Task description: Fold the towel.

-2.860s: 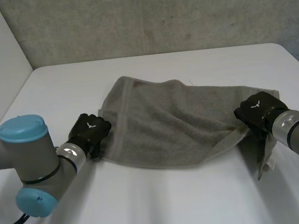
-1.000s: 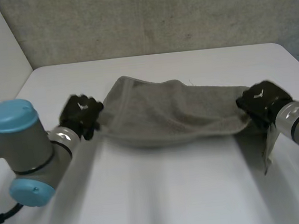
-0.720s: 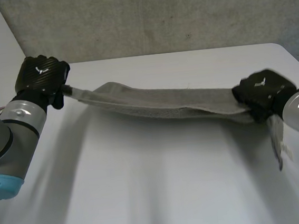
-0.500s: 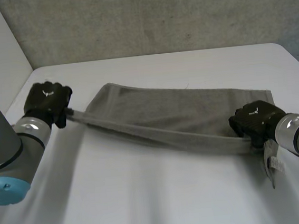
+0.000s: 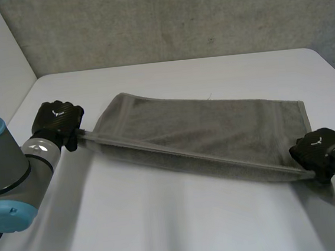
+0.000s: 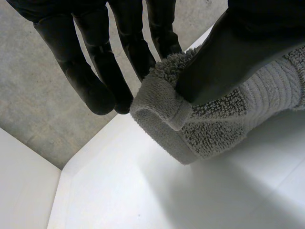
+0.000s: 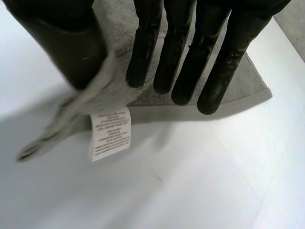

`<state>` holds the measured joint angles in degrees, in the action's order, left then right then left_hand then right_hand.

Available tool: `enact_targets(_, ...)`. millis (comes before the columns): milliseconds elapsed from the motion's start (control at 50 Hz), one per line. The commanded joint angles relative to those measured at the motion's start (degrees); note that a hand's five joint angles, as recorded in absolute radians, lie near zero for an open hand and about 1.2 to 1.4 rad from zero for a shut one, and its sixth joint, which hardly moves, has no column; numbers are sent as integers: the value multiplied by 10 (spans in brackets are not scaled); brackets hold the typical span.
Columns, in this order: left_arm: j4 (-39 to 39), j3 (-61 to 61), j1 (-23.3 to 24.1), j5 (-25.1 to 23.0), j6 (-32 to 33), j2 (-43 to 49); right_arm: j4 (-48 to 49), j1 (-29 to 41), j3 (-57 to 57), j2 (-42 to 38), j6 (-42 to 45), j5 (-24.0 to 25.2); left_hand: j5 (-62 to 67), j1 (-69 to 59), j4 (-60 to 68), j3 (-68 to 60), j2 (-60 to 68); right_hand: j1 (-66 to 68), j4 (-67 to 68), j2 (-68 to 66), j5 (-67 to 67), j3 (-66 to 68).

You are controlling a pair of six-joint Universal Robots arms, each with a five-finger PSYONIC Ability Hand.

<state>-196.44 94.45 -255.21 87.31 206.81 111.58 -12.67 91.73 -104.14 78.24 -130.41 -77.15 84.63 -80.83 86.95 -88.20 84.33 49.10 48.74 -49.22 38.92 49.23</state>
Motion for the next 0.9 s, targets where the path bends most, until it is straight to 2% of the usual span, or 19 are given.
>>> enact_targets(20,0,2,2,1,-1,-4,-5,-19,1,2,22,2,-146,8,-69,82,-43,309,313,-308,311,308)
enact_targets(140,6,8,2,1,0,-28,-8,-33,40,62,30,-2,-146,8,-69,82,-43,309,313,-308,311,308)
enact_targets(240,7,18,-4,-1,-4,-88,-10,-35,72,109,24,-1,-146,8,-69,82,-43,309,313,-308,311,308)
enact_targets(340,6,31,-29,-2,-8,-173,-23,-33,104,160,17,1,-146,8,-69,82,-43,309,313,-308,311,308)
enact_targets(460,6,37,-41,-3,-10,-219,-60,-23,125,173,15,5,-146,8,-69,82,-43,309,313,-308,311,308)
enact_targets(520,6,42,-41,-3,-18,-239,-86,-16,141,173,10,23,-146,8,-69,82,-43,309,313,-308,311,308)
enact_targets(640,6,44,-38,-4,-26,-245,-108,-24,177,160,0,46,-146,8,-69,82,-43,309,313,-308,311,308)
enact_targets(740,7,37,-35,-6,-24,-218,-110,-25,206,101,0,43,-146,8,-69,82,-43,309,313,-308,311,308)
enact_targets(900,27,-12,-28,-5,-8,-100,-131,-18,258,0,1,41,-146,8,-69,82,-43,309,313,-308,311,308)
